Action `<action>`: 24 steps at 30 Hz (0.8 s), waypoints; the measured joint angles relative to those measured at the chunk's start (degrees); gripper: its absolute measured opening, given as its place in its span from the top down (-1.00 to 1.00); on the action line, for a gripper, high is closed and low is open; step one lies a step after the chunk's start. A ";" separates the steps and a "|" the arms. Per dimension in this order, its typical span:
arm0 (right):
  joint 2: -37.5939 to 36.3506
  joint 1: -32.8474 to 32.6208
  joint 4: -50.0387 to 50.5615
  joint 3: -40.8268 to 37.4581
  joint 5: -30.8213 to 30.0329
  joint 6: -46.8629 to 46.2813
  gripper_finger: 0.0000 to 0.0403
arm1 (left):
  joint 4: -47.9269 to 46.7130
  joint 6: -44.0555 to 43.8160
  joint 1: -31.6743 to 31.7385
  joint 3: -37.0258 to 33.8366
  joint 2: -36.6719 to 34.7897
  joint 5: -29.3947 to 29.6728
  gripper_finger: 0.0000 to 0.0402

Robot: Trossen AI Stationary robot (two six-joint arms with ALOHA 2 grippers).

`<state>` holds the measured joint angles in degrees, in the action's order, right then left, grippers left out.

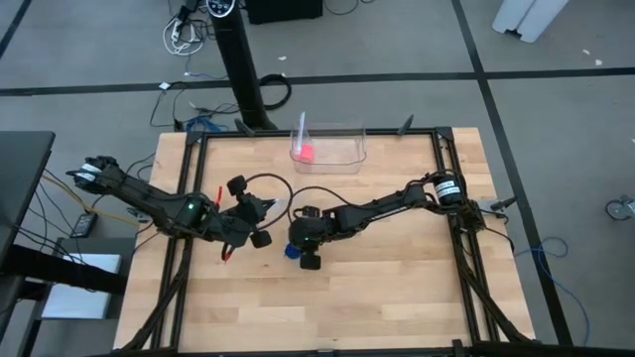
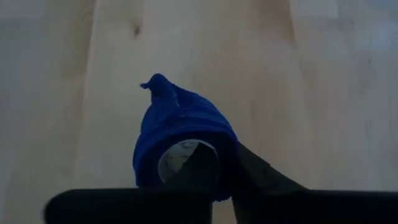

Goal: Roll bandage
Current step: Put the rolled blue bandage into the transparent zip bag

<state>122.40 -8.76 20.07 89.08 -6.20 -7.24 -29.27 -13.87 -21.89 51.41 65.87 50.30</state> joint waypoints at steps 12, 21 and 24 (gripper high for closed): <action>-17.76 -11.06 12.98 -0.07 -32.27 2.24 0.88 | 4.60 0.18 -4.06 -1.11 -0.42 -0.09 1.00; -22.63 -12.05 12.71 -0.02 -50.69 7.34 0.91 | 15.50 6.30 -5.75 -1.11 -0.44 -4.53 1.00; -21.75 -11.69 13.03 -0.07 -50.59 7.49 0.92 | 17.48 7.68 -5.73 -1.11 -0.44 -4.41 1.00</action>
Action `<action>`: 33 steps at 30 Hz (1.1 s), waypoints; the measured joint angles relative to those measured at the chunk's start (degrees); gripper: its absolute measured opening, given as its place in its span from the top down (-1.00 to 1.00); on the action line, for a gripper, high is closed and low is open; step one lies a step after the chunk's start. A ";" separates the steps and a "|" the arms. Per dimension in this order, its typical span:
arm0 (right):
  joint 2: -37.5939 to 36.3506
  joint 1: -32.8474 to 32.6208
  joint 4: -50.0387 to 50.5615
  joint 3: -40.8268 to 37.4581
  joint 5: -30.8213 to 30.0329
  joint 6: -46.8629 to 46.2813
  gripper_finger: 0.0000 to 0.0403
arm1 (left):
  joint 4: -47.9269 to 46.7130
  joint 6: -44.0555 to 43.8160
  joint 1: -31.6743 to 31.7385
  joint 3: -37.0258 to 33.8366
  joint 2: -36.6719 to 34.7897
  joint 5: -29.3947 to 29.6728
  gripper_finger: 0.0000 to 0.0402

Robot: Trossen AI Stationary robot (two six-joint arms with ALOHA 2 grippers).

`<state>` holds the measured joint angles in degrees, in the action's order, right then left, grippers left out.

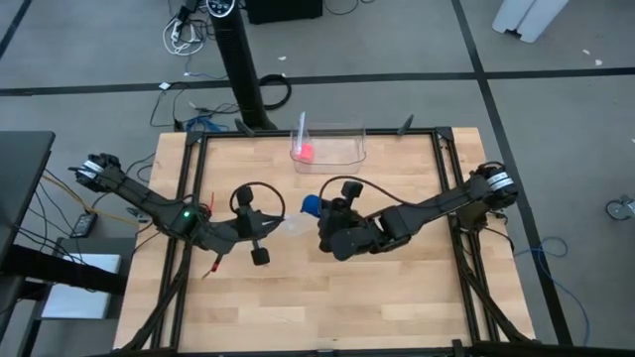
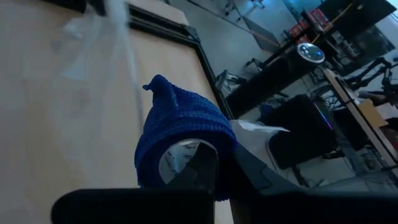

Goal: Roll bandage
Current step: Put the rolled blue bandage into the transparent zip bag

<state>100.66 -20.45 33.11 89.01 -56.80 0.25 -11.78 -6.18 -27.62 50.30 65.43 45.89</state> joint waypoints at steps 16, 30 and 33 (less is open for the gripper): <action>0.66 -3.23 -1.15 0.00 -8.51 -0.38 0.92 | 0.18 -3.07 0.20 0.00 0.00 4.43 1.00; 1.42 0.27 -3.19 0.02 0.49 3.03 0.92 | 4.02 -1.58 0.22 0.00 0.00 3.35 1.00; 1.42 1.35 -5.80 0.02 2.48 3.61 0.92 | 6.20 -0.11 0.22 0.02 0.02 1.34 1.00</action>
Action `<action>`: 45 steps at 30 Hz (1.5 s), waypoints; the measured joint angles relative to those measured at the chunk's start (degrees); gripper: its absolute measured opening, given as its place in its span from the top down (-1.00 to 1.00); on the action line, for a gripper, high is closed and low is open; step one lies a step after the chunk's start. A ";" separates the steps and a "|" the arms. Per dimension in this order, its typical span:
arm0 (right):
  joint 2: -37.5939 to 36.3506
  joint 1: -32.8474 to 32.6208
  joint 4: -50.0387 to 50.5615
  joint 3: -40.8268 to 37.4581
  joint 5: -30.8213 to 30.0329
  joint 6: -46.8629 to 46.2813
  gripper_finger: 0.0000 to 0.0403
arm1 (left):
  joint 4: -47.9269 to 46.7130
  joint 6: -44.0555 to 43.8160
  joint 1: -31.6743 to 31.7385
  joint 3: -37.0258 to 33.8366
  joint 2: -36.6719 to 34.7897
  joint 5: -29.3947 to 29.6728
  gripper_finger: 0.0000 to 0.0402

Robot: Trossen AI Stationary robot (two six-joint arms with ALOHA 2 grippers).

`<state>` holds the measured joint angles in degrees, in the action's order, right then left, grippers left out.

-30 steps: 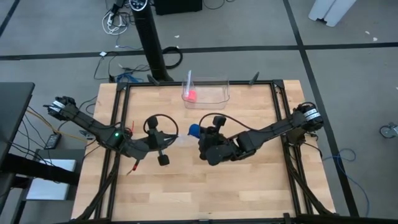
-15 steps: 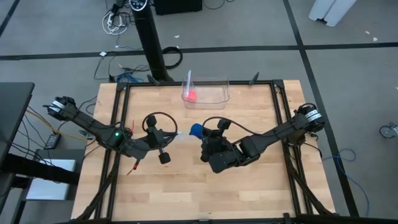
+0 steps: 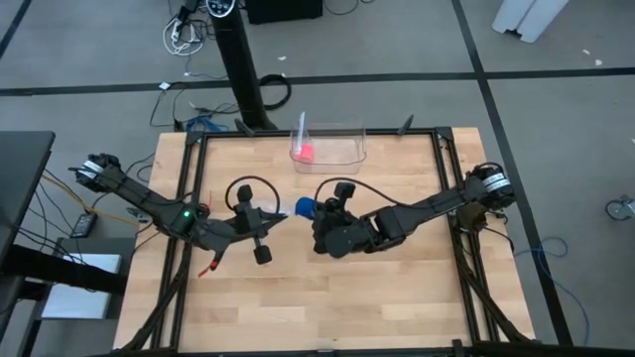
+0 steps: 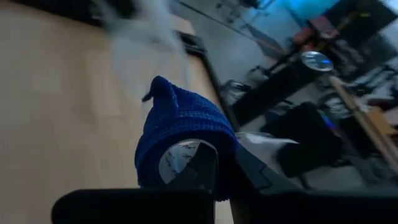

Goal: Roll bandage
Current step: Put the rolled blue bandage into the transparent zip bag

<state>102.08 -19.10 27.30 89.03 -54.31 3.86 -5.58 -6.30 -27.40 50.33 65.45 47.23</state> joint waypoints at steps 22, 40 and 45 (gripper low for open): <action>0.00 0.82 -8.77 0.00 13.11 8.21 0.92 | 1.79 0.45 0.00 0.00 0.00 -0.40 1.00; 0.00 7.28 -6.79 0.00 30.35 0.72 0.72 | 13.64 6.62 -0.26 0.00 1.47 -7.94 1.00; -0.46 6.71 -4.54 0.00 30.25 0.70 0.49 | 18.32 6.49 -0.12 -2.79 1.65 -8.26 1.00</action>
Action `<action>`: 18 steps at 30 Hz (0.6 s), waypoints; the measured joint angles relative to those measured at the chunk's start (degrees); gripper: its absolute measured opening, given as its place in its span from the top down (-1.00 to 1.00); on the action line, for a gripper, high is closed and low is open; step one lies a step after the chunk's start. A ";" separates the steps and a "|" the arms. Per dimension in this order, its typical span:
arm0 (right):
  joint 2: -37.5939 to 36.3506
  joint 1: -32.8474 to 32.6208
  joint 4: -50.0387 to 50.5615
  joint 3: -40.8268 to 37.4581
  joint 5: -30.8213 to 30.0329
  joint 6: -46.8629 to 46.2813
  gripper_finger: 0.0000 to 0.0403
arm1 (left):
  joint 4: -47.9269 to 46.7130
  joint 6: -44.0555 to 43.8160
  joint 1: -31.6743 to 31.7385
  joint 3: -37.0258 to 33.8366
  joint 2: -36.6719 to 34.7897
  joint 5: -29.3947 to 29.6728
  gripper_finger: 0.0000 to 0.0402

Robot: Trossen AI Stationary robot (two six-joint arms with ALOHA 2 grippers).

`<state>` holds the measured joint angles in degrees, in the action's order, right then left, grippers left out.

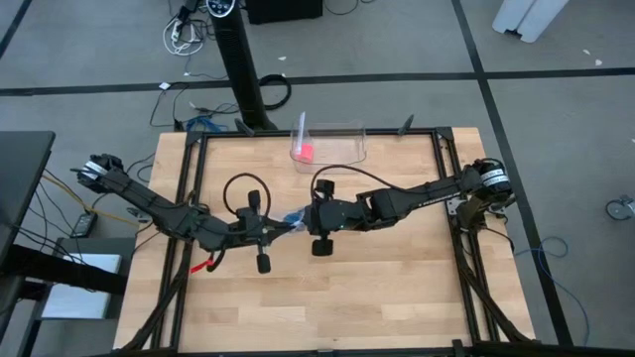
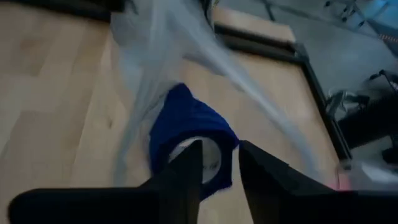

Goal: Roll bandage
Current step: Put the rolled blue bandage into the transparent zip bag, then close the transparent zip bag

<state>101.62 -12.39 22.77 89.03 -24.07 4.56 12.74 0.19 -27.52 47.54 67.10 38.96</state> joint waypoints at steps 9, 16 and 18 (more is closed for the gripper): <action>-6.53 -1.83 16.89 0.00 -2.16 -5.26 0.35 | 18.17 -4.25 0.50 -15.12 -2.67 -2.19 1.00; -16.46 -3.24 17.35 -5.95 -1.26 -8.31 0.40 | 30.71 -4.44 0.34 -22.03 -5.02 -5.58 1.00; -20.25 -3.28 11.80 -11.25 -0.67 -8.95 0.40 | 31.76 -4.72 0.36 -22.43 -5.60 -6.30 1.00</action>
<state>81.37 -15.67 34.57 77.78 -24.73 -4.39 44.50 -4.53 -27.16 25.11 61.50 32.66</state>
